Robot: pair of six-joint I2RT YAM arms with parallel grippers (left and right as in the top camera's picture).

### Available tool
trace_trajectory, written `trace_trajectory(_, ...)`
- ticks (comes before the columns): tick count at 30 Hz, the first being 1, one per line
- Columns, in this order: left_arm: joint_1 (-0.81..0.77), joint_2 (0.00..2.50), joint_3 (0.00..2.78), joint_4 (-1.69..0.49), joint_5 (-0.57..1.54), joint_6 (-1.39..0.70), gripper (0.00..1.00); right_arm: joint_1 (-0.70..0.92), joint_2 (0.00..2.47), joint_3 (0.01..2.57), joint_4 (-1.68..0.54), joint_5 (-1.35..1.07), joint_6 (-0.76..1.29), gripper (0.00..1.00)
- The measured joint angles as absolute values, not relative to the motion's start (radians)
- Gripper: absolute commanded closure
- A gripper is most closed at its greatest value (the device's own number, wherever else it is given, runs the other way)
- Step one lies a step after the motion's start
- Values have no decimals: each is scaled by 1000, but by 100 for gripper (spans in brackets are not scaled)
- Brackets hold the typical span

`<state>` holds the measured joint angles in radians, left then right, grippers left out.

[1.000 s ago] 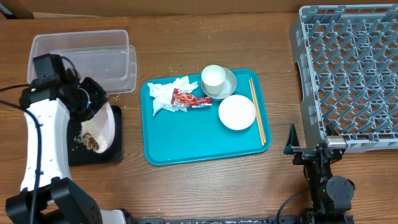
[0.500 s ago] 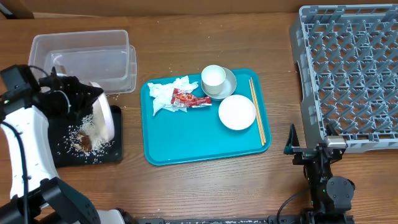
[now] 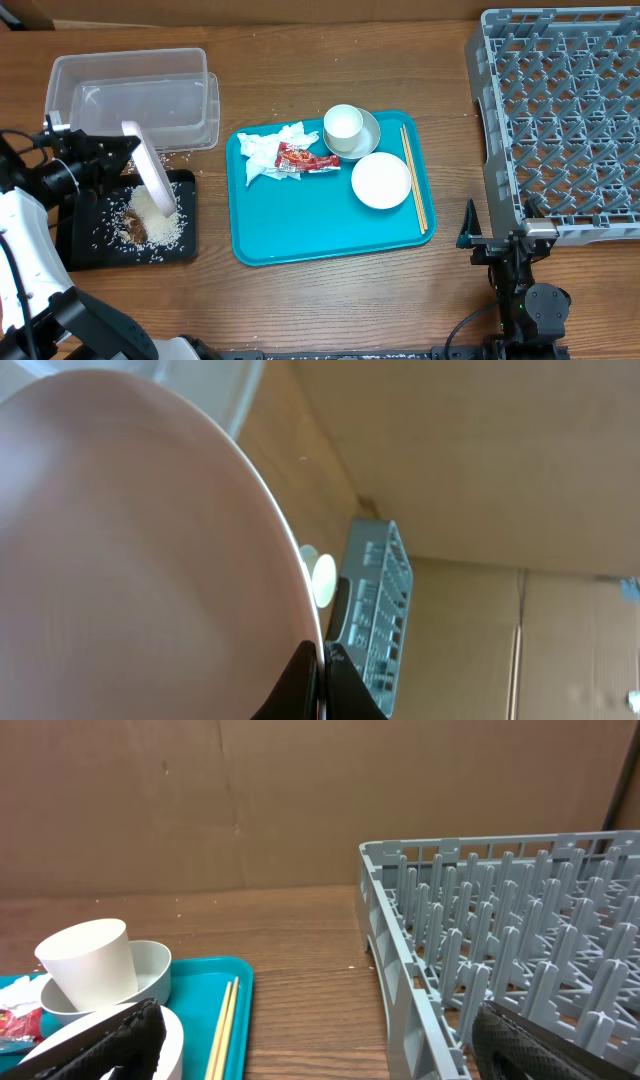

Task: Sort waste into correct bins and load items into the dishwasher
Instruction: 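Tilt the plate over the black tray to dump rice and food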

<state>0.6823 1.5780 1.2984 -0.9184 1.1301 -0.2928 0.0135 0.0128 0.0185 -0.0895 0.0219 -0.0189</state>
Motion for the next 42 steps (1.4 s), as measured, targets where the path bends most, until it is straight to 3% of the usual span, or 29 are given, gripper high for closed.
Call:
trace_trajectory(6, 683, 1578, 1295, -964, 1235, -248, 96, 14, 13, 19, -90, 22, -19, 0)
trace_trajectory(23, 683, 1578, 1291, -1080, 1174, -198, 96, 14, 13, 19, -90, 22, -19, 0)
trace_trajectory(31, 683, 1578, 1289, -1304, 1218, -135, 96, 14, 13, 19, -89, 22, -19, 0)
trace_trajectory(42, 651, 1531, 1288, -1683, 1270, 214, 96, 14, 13, 19, -90, 22, -19, 0)
